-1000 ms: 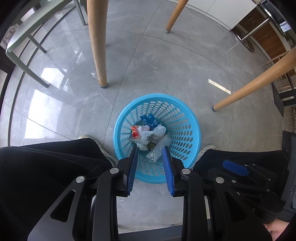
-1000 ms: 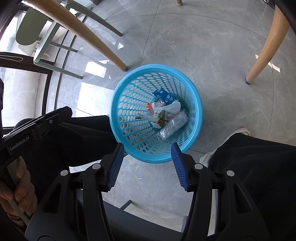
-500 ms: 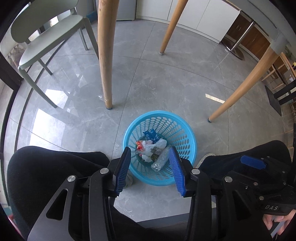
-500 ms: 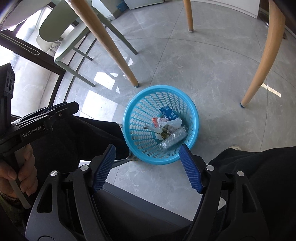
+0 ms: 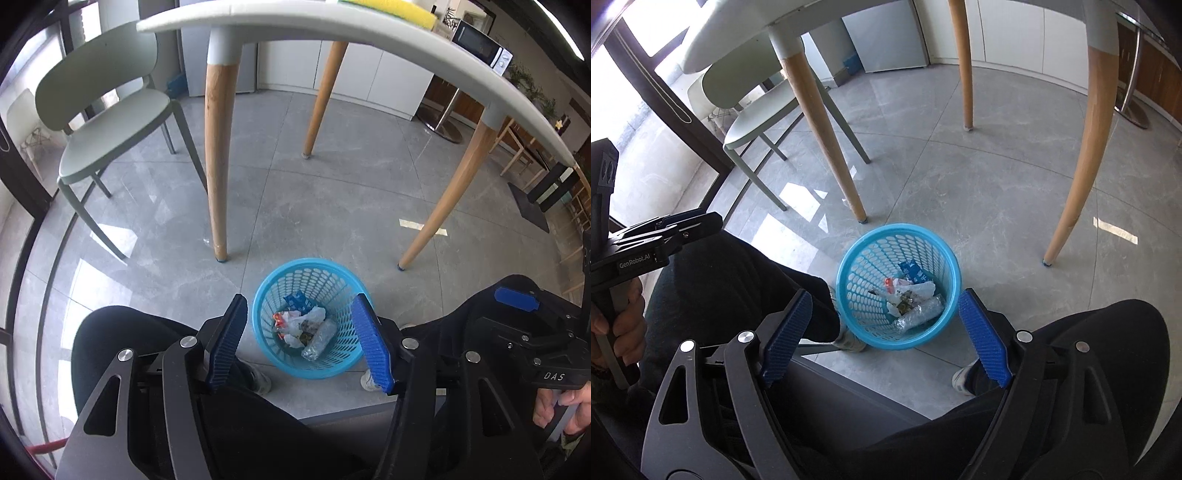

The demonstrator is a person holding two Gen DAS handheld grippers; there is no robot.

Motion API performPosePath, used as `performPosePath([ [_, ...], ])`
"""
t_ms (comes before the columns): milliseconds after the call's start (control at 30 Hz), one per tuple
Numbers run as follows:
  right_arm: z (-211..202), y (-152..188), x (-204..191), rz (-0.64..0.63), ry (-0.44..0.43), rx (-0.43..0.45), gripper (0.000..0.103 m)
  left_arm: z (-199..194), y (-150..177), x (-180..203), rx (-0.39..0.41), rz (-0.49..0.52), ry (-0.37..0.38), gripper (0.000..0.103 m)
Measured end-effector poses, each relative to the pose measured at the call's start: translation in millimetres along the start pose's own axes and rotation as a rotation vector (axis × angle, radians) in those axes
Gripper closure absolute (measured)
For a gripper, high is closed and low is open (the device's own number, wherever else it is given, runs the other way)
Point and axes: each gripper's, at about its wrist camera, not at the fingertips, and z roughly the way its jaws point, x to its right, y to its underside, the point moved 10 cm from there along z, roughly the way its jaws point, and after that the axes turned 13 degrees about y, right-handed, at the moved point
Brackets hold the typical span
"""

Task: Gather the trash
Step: 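Raise both open tools back up to the white containers on the table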

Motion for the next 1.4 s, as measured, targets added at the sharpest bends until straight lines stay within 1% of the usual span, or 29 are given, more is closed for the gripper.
performPosePath([
  [67,-15.7,-4.7,0.7,-0.003,0.011,0.04,0.025,-10.1,-6.1,4.1,0.028,0.023,-0.007,0.041],
  [167,-39.9,-14.1,1.2,-0.008,0.019,0.104,0.021,-24.9,-12.9,7.8,0.063,0.059,-0.033,0.04],
  [333,-79.9,-32.2,2.8,0.001,0.021,0.196,0.02,-50.2,-29.1,10.2,0.12,0.085,-0.051,0.039],
  [400,-95.1,-42.1,3.2,0.004,0.02,0.234,0.019,-62.3,-38.8,13.0,0.157,0.094,-0.058,0.036],
  [500,-117.0,-59.4,3.0,0.005,0.026,0.296,0.015,-80.0,-53.7,17.6,0.214,0.103,-0.075,0.036],
  [600,-139.0,-75.3,3.5,0.009,0.032,0.351,0.015,-95.5,-70.8,26.0,0.258,0.142,-0.092,0.035],
  [767,-171.6,-107.4,6.8,0.021,0.044,0.433,0.015,-122.9,-103.1,44.1,0.342,0.194,-0.116,0.029],
  [867,-185.0,-120.4,10.8,0.032,0.047,0.464,0.012,-132.7,-118.6,51.5,0.369,0.199,-0.119,0.028],
  [1133,-202.2,-151.8,17.2,0.058,0.043,0.518,0.009,-144.0,-158.3,75.9,0.426,0.236,-0.113,0.017],
  [1267,-205.8,-176.3,23.2,0.065,0.058,0.539,0.009,-137.4,-182.3,76.6,0.435,0.226,-0.113,0.016],
  [1400,-198.7,-201.3,30.3,0.082,0.048,0.529,0.009,-124.0,-204.0,77.7,0.422,0.236,-0.13,0.016],
])
